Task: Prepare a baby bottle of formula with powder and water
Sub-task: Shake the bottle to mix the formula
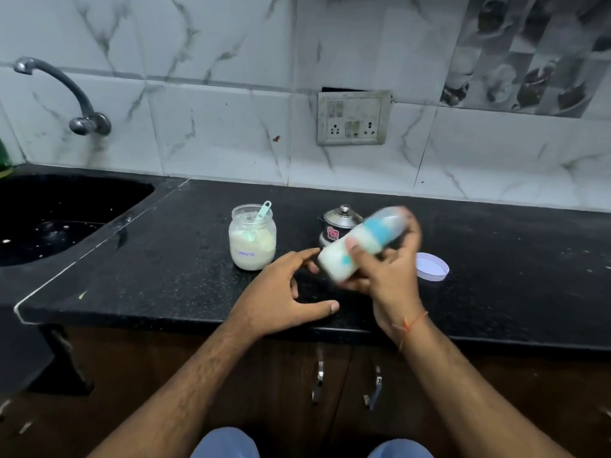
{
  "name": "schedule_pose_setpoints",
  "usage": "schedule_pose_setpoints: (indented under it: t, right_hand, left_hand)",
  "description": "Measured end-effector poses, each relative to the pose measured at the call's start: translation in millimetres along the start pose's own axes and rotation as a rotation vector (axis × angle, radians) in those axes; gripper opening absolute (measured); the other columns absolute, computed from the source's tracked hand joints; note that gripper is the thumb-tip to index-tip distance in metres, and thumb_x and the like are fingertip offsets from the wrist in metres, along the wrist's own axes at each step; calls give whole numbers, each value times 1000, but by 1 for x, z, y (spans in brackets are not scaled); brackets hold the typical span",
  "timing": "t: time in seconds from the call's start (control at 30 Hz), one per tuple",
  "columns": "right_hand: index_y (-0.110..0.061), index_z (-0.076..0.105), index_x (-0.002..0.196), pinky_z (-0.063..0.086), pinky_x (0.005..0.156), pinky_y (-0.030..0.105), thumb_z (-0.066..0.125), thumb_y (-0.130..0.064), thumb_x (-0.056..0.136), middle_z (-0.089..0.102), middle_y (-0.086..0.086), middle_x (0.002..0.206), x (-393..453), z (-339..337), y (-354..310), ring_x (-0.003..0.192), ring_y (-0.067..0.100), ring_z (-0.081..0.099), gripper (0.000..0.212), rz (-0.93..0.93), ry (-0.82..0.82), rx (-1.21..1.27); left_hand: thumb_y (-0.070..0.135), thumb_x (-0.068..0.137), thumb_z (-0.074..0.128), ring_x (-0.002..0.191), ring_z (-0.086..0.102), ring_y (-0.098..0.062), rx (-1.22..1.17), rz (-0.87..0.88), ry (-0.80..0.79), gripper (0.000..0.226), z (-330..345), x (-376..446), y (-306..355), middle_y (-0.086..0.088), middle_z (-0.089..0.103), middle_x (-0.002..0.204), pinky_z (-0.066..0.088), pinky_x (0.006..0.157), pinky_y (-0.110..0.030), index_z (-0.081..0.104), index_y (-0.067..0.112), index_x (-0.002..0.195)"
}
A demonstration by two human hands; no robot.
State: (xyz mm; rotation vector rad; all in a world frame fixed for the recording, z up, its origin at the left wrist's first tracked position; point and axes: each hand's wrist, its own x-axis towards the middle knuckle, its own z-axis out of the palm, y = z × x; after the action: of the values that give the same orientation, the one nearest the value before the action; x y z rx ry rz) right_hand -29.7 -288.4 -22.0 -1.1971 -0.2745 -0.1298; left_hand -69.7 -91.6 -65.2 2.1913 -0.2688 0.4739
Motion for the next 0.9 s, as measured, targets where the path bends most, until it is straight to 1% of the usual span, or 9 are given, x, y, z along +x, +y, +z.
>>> schedule_pose_setpoints:
  t: [0.07, 0.17, 0.3, 0.47, 0.57, 0.63, 0.77, 0.83, 0.9]
  right_hand:
    - [-41, 29, 146, 64, 62, 58, 79, -6, 92, 62, 20, 138, -1, -7, 4, 117, 49, 70, 82, -8, 107, 76]
    - [-41, 33, 149, 65, 63, 53, 79, 2, 89, 68, 14, 133, -8, -8, 4, 110, 34, 76, 87, 20, -83, -49]
    - [-41, 25, 152, 64, 65, 46, 77, -6, 93, 61, 17, 139, 5, -16, -13, 120, 34, 70, 86, -71, 115, 74]
    - [-38, 30, 151, 65, 86, 45, 80, 4, 88, 59, 18, 141, 0, -22, -9, 106, 16, 70, 91, -149, -74, -184]
    - [-38, 29, 154, 64, 89, 38, 82, 5, 86, 60, 17, 139, 6, -31, -14, 105, 25, 74, 96, -197, -184, -322]
    - [-43, 27, 155, 64, 92, 41, 85, 1, 85, 61, 12, 139, 8, -37, -17, 109, 29, 75, 100, -194, -213, -429]
    - [-49, 26, 151, 62, 98, 43, 92, -13, 78, 71, -5, 131, 17, -52, -18, 104, 17, 78, 105, -134, -252, -648]
    - [-43, 38, 145, 58, 103, 43, 96, -31, 71, 74, -11, 125, 23, -61, -17, 111, 10, 74, 96, -131, -248, -780]
    - [-32, 54, 138, 55, 103, 32, 97, -41, 69, 74, -16, 122, 28, -69, -18, 115, 3, 68, 83, -139, -222, -925]
  left_hand:
    - [65, 70, 93, 67, 57, -3, -17, -13, 0, 99, 2, 0, -2, 24, 65, 125, 60, 74, -30, 55, 40, 158]
    - [68, 68, 91, 67, 56, -4, -32, 10, 1, 98, 1, -3, 1, 23, 66, 124, 60, 73, -31, 56, 42, 156]
    - [66, 71, 93, 67, 57, -5, -46, -16, 2, 96, 1, -3, 0, 26, 66, 127, 60, 75, -29, 56, 42, 157]
    - [74, 67, 88, 68, 58, -7, -47, -9, 0, 99, 0, -2, 0, 25, 66, 129, 59, 73, -27, 55, 45, 156]
    - [75, 67, 88, 68, 57, -6, -57, -21, 8, 100, 1, -2, 1, 25, 67, 127, 59, 73, -25, 56, 43, 156]
    - [75, 66, 87, 68, 57, -5, -51, -25, 6, 100, 0, -2, 1, 25, 67, 127, 58, 73, -25, 56, 43, 156]
    - [75, 67, 87, 68, 58, -5, -49, -30, -3, 100, 0, -3, 3, 26, 67, 127, 60, 75, -27, 54, 45, 156]
    - [75, 68, 87, 69, 58, -6, -49, -30, -4, 100, -1, -3, 2, 25, 67, 127, 61, 76, -27, 54, 45, 157]
    - [75, 68, 87, 69, 58, -6, -46, -28, -8, 100, 0, -3, 2, 26, 67, 127, 60, 75, -25, 54, 44, 158]
